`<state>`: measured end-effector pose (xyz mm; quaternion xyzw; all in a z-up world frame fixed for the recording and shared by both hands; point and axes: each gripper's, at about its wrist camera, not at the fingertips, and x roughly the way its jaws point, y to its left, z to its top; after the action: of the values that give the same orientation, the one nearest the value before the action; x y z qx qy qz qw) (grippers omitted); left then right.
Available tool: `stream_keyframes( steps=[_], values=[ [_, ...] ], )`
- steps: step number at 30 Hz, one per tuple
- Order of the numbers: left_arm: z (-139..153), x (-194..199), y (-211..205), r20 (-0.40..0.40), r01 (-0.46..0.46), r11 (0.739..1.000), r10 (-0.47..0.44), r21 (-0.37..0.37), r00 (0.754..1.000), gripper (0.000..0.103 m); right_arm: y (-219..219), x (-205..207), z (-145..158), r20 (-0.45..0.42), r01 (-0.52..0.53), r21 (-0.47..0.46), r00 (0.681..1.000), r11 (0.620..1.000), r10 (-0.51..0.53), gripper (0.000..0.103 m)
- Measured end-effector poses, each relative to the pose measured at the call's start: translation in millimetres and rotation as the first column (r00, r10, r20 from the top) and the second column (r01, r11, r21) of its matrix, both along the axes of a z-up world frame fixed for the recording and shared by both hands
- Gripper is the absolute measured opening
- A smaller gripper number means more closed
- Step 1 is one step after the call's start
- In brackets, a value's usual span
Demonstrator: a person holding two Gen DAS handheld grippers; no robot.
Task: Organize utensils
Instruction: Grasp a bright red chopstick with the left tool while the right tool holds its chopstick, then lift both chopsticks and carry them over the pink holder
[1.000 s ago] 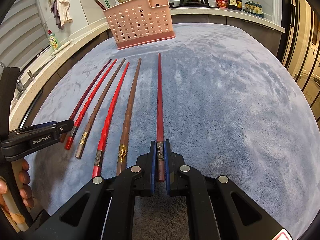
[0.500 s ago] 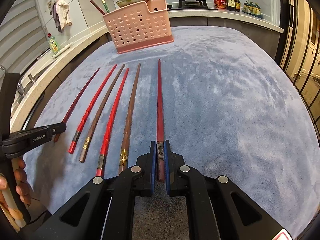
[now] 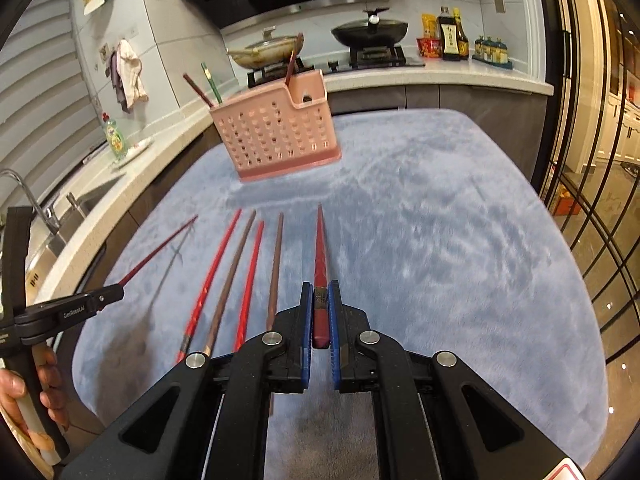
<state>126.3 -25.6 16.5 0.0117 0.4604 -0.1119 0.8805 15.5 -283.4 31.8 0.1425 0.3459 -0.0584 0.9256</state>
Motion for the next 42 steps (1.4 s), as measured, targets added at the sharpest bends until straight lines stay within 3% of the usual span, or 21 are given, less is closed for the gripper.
stream_keyframes(
  steps=[12,28,32,38,42],
  values=[
    [66.1,19.3,3.9,0.13,0.003,0.998,0.006,-0.068,0.992,0.007,-25.9,18.7,70.7,0.158,0.028,0.037,0.987,0.999,-0.034,0.007],
    [145.9,74.8,-17.9,0.245,0.034,0.987,0.006,-0.157,0.97,0.007,-48.2,61.5,129.6,0.296,0.012,0.119,0.954,0.993,-0.047,0.007],
    [174.0,91.3,-27.0,0.291,0.055,0.98,0.003,-0.189,0.957,0.007,-50.4,84.9,152.3,0.352,0.003,0.128,0.935,0.992,-0.048,0.007],
    [225.1,125.5,-48.2,0.406,0.073,0.97,0.028,-0.231,0.914,0.007,-58.0,135.6,190.3,0.436,0.007,0.141,0.897,0.99,-0.068,0.007],
    [242.5,150.1,-59.3,0.441,0.08,0.965,0.04,-0.25,0.896,0.007,-67.2,174.8,207.9,0.476,0.013,0.171,0.874,0.985,-0.095,0.007]
  ],
)
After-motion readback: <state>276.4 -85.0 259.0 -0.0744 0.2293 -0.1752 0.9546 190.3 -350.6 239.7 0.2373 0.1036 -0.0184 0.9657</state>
